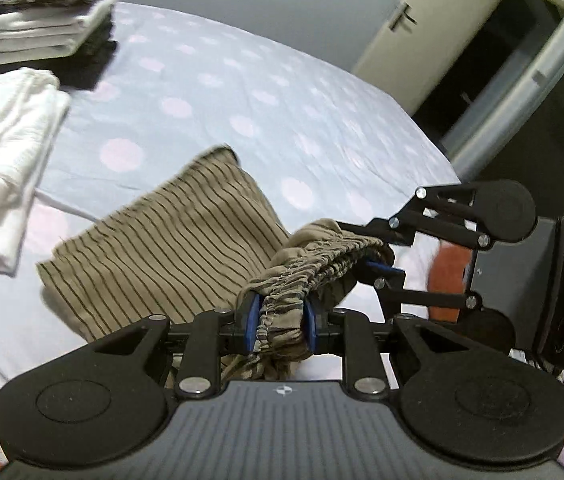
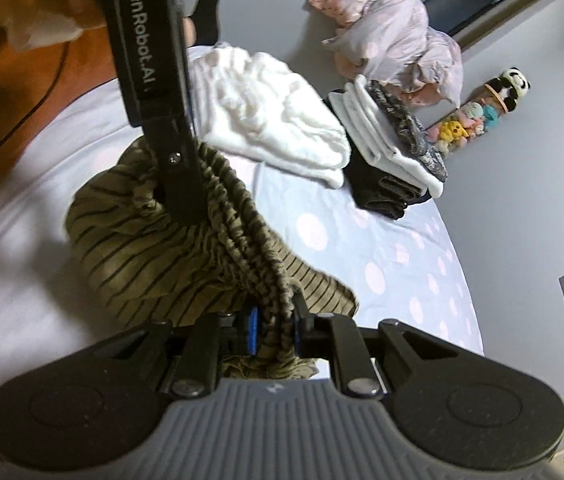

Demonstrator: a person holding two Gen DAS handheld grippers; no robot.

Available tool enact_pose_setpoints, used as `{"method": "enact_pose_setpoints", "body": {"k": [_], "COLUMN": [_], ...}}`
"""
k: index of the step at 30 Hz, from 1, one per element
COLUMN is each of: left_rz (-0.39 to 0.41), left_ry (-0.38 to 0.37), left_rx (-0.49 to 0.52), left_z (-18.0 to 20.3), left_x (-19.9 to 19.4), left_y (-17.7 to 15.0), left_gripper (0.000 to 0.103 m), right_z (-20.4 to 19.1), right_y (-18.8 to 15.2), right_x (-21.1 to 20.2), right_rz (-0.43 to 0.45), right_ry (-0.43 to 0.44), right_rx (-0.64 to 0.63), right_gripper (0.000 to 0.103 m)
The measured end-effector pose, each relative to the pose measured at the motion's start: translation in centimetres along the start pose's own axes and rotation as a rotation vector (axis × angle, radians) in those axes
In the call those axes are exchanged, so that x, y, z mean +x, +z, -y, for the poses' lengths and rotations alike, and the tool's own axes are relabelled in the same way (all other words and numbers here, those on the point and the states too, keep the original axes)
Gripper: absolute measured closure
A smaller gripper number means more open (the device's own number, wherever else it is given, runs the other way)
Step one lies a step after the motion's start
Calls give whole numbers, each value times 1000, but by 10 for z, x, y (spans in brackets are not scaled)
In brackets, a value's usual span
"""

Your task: Fold clothes

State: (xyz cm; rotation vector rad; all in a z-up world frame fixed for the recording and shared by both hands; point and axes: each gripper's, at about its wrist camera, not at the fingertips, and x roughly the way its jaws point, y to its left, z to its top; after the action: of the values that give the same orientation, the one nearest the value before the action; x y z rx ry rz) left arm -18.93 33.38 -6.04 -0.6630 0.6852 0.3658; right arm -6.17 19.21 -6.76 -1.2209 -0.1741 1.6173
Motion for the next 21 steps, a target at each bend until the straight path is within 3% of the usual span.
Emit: {"method": "enact_pose_setpoints", "body": {"k": [13,16,21], "left_rz": [51,76,142], "left_ry": [65,83,94], "left_rx": [-135,-167,-251], "left_z": [-81,-96,-121], "left_x": [39,47,52], "left_y": [29,28,19], "left_gripper": [75,70,51], "right_z": [26,26,26], "right_y": [22,23,21], "right_x": [107,131,162], "right_rz": [-7,-19,-48], "right_ry": [26,40,26], "right_rx": [73,96,157], "right_gripper": [85,85,83]}}
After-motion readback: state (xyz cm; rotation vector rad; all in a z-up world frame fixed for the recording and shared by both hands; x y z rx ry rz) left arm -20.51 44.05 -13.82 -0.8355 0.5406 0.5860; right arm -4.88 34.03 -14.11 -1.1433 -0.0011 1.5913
